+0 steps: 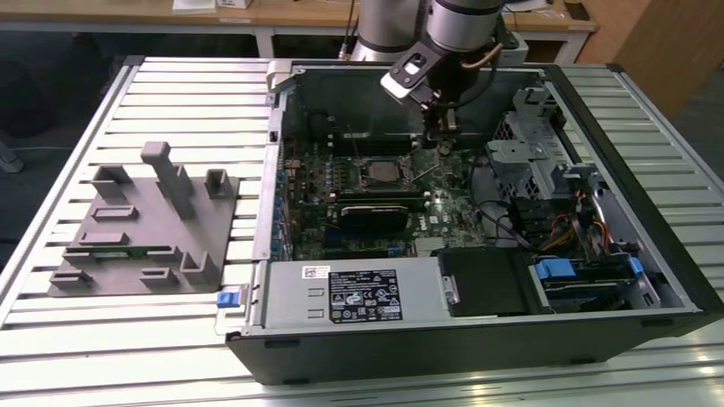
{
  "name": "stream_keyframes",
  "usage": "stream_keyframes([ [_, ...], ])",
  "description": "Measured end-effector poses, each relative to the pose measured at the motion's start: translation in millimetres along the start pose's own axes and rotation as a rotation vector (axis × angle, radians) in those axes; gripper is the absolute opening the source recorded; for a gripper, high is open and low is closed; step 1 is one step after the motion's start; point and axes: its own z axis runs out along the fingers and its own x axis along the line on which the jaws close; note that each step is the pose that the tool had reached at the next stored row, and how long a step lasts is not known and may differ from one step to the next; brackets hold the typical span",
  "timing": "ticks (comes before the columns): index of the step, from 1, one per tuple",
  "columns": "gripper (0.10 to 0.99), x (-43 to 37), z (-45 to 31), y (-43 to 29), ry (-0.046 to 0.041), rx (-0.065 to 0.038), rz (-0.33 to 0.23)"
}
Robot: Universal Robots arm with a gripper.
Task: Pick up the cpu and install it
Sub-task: 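Close the cpu cover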
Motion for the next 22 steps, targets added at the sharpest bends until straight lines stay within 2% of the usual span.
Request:
stream_keyframes([
  [13,0.118,-0.1,0.9,20.1,-0.0001,0.000,0.000],
  [22,0.118,1.4,3.7,31.0,0.0001,0.000,0.000],
])
